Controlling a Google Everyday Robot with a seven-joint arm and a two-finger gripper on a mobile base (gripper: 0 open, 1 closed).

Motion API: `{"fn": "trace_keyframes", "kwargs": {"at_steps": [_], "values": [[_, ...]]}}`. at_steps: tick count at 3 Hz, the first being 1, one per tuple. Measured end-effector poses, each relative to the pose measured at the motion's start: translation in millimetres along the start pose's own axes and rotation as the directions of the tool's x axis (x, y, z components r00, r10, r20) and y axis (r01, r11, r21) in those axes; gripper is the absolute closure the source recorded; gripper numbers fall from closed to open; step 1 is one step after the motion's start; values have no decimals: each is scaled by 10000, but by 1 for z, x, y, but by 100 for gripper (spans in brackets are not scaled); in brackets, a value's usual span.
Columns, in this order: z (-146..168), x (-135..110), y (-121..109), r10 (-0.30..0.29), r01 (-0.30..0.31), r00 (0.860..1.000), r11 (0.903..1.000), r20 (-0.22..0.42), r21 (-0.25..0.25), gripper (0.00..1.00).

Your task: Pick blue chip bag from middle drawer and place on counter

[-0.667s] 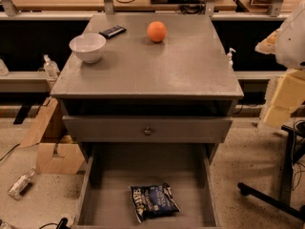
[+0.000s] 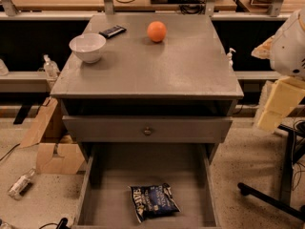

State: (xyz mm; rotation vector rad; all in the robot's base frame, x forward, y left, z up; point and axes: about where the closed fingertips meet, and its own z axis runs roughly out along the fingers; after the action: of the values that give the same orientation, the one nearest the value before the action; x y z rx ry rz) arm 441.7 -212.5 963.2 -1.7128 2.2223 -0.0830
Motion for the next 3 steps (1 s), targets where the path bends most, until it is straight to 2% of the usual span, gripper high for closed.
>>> {"fn": "trace_keyframes", "kwargs": {"at_steps": [1, 2, 3], "values": [[42, 0, 21, -7, 42, 9970, 9990, 773, -451, 0], [111, 16, 56, -42, 151, 9904, 9968, 1381, -781, 0], [201, 40, 96, 92, 161, 9819, 9911, 1889, -1322, 0]]}}
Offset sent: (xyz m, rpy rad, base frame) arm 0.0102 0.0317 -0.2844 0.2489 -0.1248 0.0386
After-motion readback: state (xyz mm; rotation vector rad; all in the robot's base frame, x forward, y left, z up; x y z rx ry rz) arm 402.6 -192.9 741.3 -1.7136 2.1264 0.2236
